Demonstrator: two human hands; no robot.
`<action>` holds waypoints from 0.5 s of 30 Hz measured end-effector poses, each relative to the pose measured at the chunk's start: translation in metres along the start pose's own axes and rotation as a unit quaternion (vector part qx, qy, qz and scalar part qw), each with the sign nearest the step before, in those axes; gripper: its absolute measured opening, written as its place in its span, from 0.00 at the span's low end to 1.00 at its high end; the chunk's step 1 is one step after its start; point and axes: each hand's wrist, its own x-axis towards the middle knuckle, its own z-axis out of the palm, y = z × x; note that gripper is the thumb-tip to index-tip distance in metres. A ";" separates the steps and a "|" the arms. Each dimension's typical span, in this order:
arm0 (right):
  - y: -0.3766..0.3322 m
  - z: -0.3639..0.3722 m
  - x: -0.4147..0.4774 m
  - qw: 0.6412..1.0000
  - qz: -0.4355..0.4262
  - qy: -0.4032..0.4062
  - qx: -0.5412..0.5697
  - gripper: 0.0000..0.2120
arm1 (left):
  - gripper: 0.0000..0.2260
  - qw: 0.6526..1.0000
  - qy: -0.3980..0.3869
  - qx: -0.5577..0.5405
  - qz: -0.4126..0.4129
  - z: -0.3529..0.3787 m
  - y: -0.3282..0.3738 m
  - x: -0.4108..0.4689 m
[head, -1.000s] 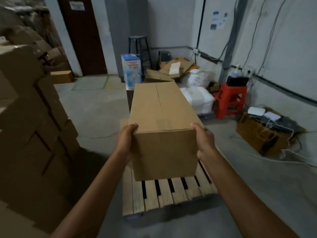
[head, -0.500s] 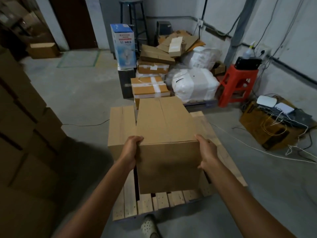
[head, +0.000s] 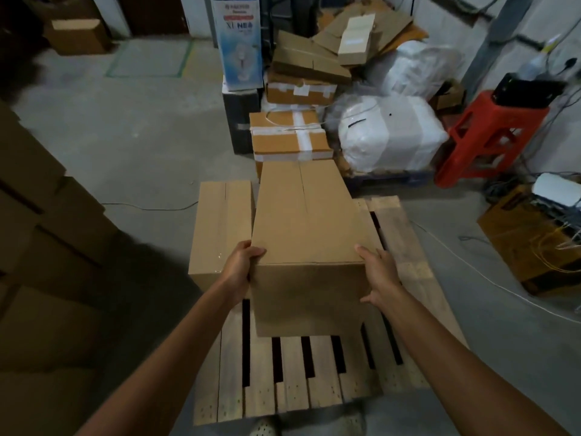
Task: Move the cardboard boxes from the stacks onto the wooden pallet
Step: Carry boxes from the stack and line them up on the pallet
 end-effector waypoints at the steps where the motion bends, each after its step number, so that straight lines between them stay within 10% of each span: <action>1: -0.003 0.002 0.014 1.000 -0.011 -0.007 -0.007 0.33 | 0.18 1.000 0.007 0.002 0.000 0.003 -0.002 0.011; 15: 0.069 0.109 0.277 0.988 -0.134 -0.069 -0.043 0.24 | 0.43 0.951 0.068 0.254 0.161 -0.012 -0.112 0.259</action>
